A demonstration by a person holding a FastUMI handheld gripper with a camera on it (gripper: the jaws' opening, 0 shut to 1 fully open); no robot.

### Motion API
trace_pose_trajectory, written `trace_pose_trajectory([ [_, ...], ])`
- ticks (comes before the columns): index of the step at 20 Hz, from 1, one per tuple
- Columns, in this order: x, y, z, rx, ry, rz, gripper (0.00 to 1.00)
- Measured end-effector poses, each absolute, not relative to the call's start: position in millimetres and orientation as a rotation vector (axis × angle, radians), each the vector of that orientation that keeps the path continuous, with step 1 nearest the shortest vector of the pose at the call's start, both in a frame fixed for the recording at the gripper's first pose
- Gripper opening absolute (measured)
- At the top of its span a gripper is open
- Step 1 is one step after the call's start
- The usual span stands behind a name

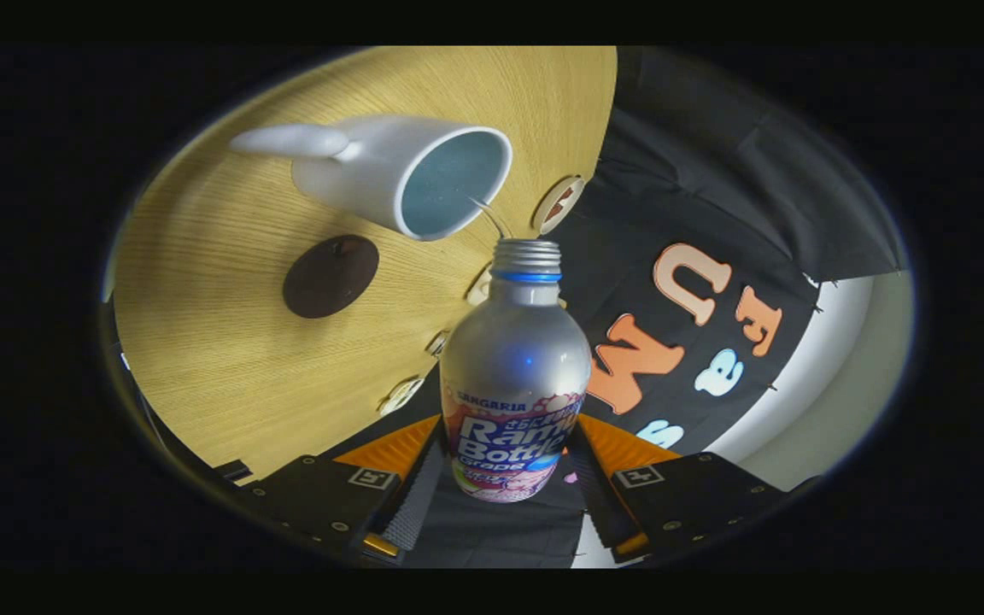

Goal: Take the bottle from table, then pour the juice into the cup, finally place the bottle on the coaster

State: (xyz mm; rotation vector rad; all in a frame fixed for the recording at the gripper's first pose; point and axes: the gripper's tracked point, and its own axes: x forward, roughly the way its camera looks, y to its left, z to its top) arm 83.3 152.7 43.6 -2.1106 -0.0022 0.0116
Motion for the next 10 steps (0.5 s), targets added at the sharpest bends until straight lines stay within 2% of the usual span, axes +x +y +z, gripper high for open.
trace_pose_trajectory([
  [10, 83.2, 158.2, 44.0, -2.174, 0.019, 0.059, 0.77],
])
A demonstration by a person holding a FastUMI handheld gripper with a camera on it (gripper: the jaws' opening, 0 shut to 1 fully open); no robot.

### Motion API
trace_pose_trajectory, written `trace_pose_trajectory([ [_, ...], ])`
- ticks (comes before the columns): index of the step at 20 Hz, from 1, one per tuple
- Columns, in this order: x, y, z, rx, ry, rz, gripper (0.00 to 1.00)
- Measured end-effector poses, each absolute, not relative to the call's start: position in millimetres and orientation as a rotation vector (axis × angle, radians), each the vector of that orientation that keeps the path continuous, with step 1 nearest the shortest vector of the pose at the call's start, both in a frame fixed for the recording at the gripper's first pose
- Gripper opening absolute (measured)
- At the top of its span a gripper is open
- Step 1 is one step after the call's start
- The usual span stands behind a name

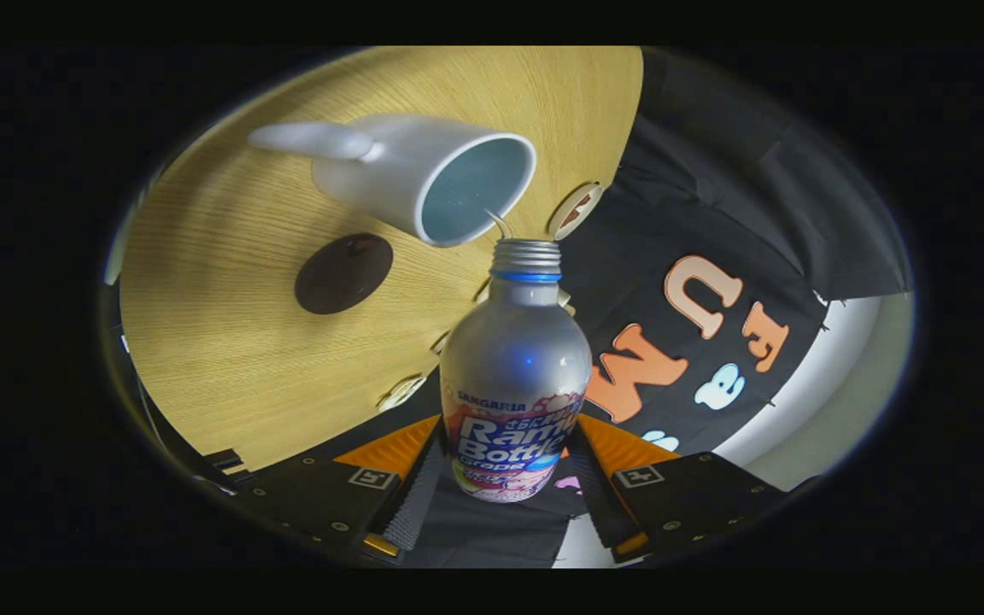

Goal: Take the bottle from table, then pour the juice into the cup, finally place the bottle on the coaster

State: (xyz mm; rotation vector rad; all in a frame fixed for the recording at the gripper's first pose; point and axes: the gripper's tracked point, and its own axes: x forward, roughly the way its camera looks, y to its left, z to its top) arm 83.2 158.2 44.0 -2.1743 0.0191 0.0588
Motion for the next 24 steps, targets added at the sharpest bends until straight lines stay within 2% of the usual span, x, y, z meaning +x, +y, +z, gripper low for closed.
trace_pose_trajectory([
  [13, 80.1, 166.9, 42.4, -2.234, 0.013, 0.084, 0.77],
  [18, 77.2, 168.9, 39.9, -2.174, 0.004, 0.094, 0.78],
  [24, 76.9, 150.0, 44.5, -1.995, 0.015, 0.036, 0.78],
])
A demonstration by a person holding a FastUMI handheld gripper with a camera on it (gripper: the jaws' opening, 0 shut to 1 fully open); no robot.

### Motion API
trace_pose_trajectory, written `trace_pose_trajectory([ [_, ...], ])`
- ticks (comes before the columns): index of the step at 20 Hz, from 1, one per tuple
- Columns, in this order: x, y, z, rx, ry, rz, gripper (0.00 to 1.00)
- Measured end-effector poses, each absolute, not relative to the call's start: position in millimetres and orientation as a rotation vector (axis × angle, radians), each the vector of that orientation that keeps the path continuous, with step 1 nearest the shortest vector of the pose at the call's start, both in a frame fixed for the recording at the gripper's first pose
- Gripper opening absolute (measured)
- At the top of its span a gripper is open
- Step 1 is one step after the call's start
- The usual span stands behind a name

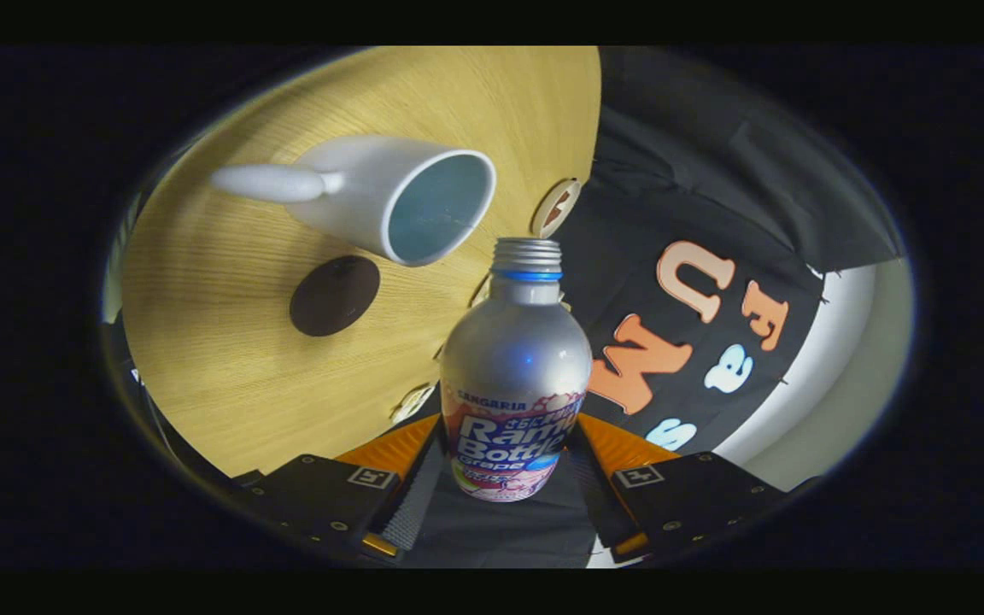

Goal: Take the bottle from table, then pour the juice into the cup, finally place the bottle on the coaster

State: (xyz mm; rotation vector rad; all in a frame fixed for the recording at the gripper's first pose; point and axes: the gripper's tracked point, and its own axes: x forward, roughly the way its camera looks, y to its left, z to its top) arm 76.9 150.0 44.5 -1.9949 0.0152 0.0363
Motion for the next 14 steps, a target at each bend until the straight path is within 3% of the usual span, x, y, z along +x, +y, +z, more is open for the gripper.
trace_pose_trajectory([
  [14, 76.3, 104.9, 37.4, -1.226, 0.065, 0.015, 0.78],
])
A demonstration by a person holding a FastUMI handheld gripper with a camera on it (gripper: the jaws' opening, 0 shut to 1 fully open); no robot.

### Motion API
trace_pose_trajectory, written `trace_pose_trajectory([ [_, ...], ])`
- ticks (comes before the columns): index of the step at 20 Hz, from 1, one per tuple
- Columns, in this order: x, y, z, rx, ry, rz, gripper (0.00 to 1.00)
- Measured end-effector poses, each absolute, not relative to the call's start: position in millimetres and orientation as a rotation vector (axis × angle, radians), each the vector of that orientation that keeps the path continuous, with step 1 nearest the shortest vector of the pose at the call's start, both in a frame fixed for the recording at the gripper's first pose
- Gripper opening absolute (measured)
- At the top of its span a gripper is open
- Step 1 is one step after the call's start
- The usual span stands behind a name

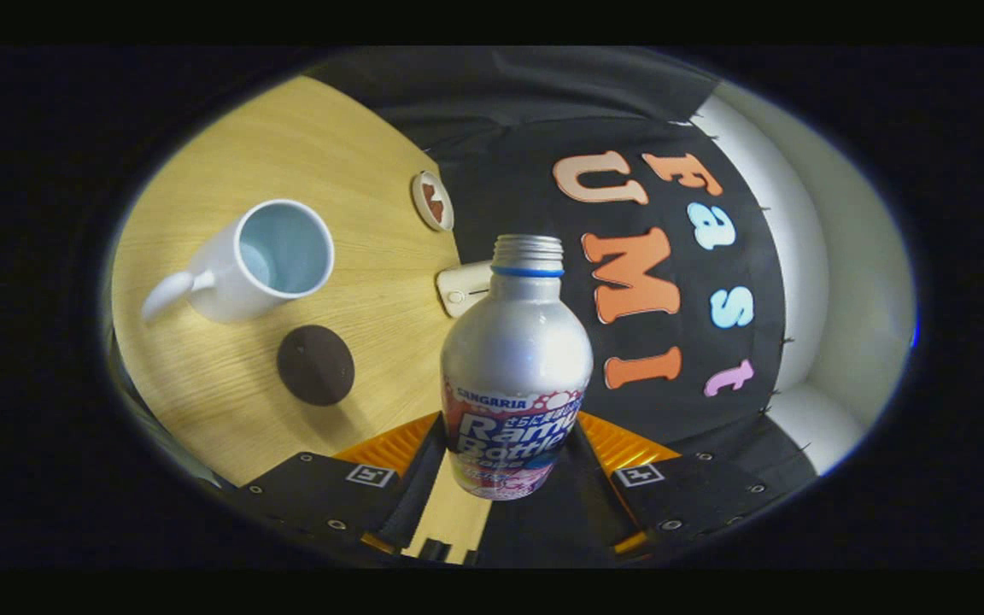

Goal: Take the bottle from table, then pour the juice into the cup, finally place the bottle on the coaster

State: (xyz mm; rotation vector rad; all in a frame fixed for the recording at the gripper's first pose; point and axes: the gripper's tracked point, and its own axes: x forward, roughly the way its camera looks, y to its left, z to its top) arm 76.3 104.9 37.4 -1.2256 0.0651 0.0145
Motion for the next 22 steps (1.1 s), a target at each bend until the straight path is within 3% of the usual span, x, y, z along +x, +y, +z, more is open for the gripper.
trace_pose_trajectory([
  [22, 118.2, 132.7, 1.1, -0.204, 0.123, 0.219, 0.79],
])
